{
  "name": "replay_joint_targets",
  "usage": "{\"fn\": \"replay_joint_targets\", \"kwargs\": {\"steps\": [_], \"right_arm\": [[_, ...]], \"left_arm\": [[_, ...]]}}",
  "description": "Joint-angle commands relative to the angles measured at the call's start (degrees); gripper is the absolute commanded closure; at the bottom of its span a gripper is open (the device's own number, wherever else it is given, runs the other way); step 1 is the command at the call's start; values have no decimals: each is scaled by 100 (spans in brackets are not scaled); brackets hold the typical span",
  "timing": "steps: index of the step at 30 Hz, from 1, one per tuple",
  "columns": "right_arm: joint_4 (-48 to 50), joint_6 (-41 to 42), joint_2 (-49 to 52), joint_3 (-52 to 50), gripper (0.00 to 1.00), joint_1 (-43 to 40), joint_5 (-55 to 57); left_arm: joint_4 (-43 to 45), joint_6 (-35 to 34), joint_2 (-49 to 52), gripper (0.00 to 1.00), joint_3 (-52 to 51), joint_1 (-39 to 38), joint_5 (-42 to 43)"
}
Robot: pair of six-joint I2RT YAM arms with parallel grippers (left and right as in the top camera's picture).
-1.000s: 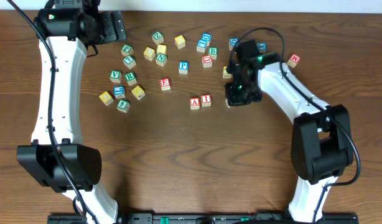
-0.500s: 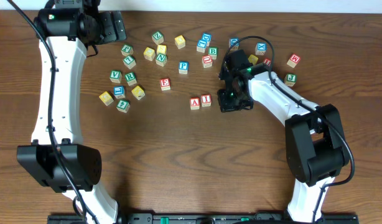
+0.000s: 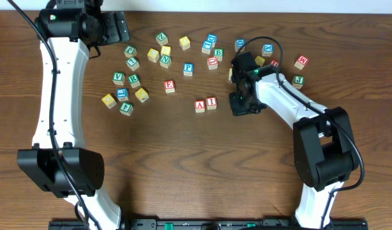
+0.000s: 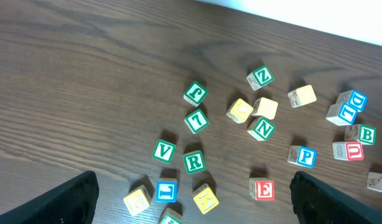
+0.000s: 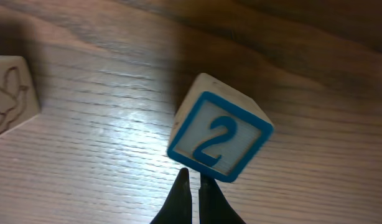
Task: Spell out AI2
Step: 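Carry the 2 block toward the A and I blocks, then place the 2 block right of the I block and release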
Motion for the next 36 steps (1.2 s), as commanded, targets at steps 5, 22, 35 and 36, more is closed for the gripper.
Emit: {"fn": "replay_joint_targets", "kwargs": {"steps": [5, 22, 35, 36], "right_arm": [[-39, 26, -66, -22, 99, -203, 407], [-157, -90, -975, -24, 99, -688, 553], [216, -184, -98, -24, 99, -789, -186], [260, -199, -17, -24, 99, -789, -249]], "left_arm": [[0, 13, 42, 2, 39, -2, -52], [0, 13, 42, 2, 39, -2, -52], [0, 13, 42, 2, 39, -2, -52], [0, 13, 42, 2, 39, -2, -52]]}}
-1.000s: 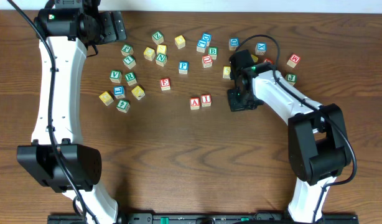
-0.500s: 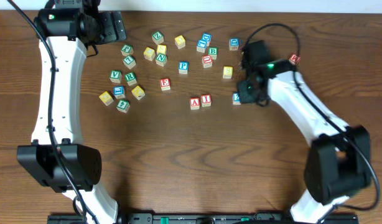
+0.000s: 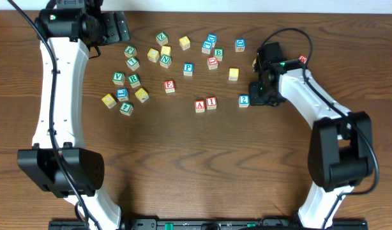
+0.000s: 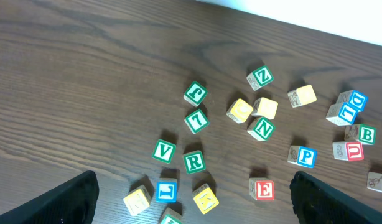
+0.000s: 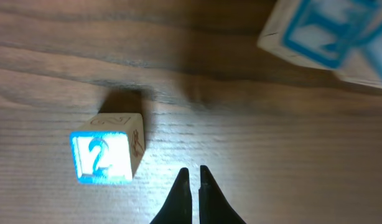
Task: Spell out AI2
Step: 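Place the 2 block right of the I block and release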
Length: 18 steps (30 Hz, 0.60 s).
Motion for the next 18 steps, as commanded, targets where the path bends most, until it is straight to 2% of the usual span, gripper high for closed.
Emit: {"fn": "replay_joint_targets", "kwargs": {"steps": [1, 18], "right_arm": [[94, -122, 262, 2, 99, 22, -299], [415, -334, 354, 2, 99, 334, -531]], "left_arm": [[0, 15, 42, 2, 39, -2, -52], [0, 15, 42, 2, 39, -2, -52]]}}
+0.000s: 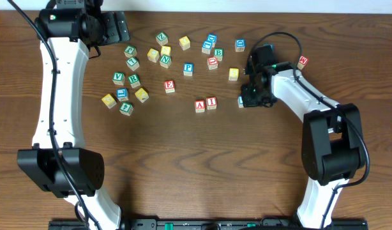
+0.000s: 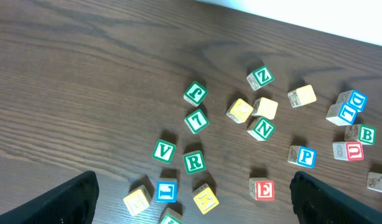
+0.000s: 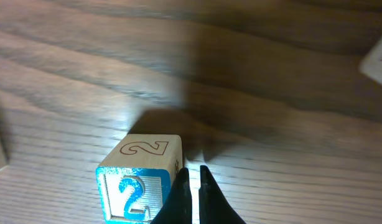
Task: Spell out AI2
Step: 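Place the 2 block right of the I block and release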
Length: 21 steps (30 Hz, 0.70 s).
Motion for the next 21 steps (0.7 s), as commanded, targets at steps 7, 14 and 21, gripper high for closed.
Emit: {"fn": "replay_joint_targets", "kwargs": {"steps": [7, 14, 21], "right_arm": [[129, 31, 20, 7, 99, 391, -299], [164, 254, 20, 7, 99, 446, -682], [146, 623, 20, 7, 99, 446, -979]], "left_arm": [[0, 15, 42, 2, 39, -2, -52], [0, 15, 42, 2, 39, -2, -52], [0, 15, 42, 2, 39, -2, -52]]}}
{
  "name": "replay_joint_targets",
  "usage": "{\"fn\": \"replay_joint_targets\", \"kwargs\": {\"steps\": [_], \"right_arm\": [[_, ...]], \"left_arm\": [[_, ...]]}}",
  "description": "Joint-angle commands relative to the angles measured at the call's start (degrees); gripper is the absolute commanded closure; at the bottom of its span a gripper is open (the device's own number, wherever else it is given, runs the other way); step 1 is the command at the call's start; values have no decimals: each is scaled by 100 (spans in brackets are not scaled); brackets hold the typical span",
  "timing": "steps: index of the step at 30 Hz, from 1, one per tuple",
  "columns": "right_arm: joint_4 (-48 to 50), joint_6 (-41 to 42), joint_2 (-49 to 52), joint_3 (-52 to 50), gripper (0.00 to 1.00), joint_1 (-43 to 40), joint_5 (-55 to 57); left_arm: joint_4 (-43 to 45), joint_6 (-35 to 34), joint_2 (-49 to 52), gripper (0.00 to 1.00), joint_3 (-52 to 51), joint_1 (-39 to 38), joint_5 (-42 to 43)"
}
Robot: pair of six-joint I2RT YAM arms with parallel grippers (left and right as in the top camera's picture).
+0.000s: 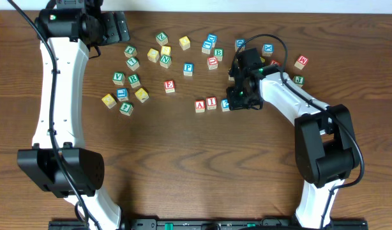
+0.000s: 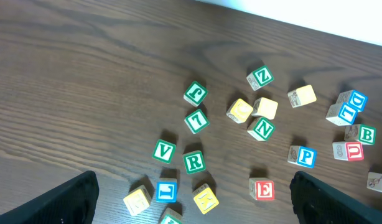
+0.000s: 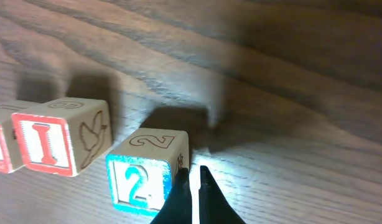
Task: Spell out AI2
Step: 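Place the 2 block right of the I block and release, then nudge the blocks with the right gripper to align the row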
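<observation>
The red A block [image 1: 200, 105] and the red I block [image 1: 211, 101] stand side by side at mid-table. The blue 2 block [image 1: 226, 104] sits just right of the I block [image 3: 54, 143], slightly out of line with it. In the right wrist view the 2 block [image 3: 144, 171] faces the camera, and my right gripper [image 3: 192, 180] is shut with its tips against the block's right side. It holds nothing. My left gripper [image 2: 192, 186] hangs open high over the far-left blocks.
Loose letter blocks lie scattered across the far half of the table: V [image 2: 164, 151], R [image 2: 194, 161], E [image 2: 264, 188], P [image 2: 302, 155], Z [image 2: 260, 77] and others. More blocks, among them a yellow one [image 1: 233, 75], lie just behind the right arm.
My shut right gripper has moved left, and the 2 block with it. The block stood a gap away from the I block and now sits right beside it. The left arm has not moved.
First the 2 block lay skewed in front of my shut right gripper, right of A and I. Then it sat square with the gripper away to its right. Then the shut tips were at its right side, and now it stands next to the I.
</observation>
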Motion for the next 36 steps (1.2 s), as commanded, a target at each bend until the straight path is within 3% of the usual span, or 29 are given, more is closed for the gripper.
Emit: {"fn": "replay_joint_targets", "kwargs": {"steps": [1, 10, 36], "right_arm": [[-4, 404, 20, 7, 99, 15, -210], [24, 1178, 20, 7, 99, 96, -210], [192, 1327, 20, 7, 99, 365, -295]], "left_arm": [[0, 15, 42, 2, 39, -2, -52], [0, 15, 42, 2, 39, -2, -52], [0, 15, 42, 2, 39, -2, -52]]}}
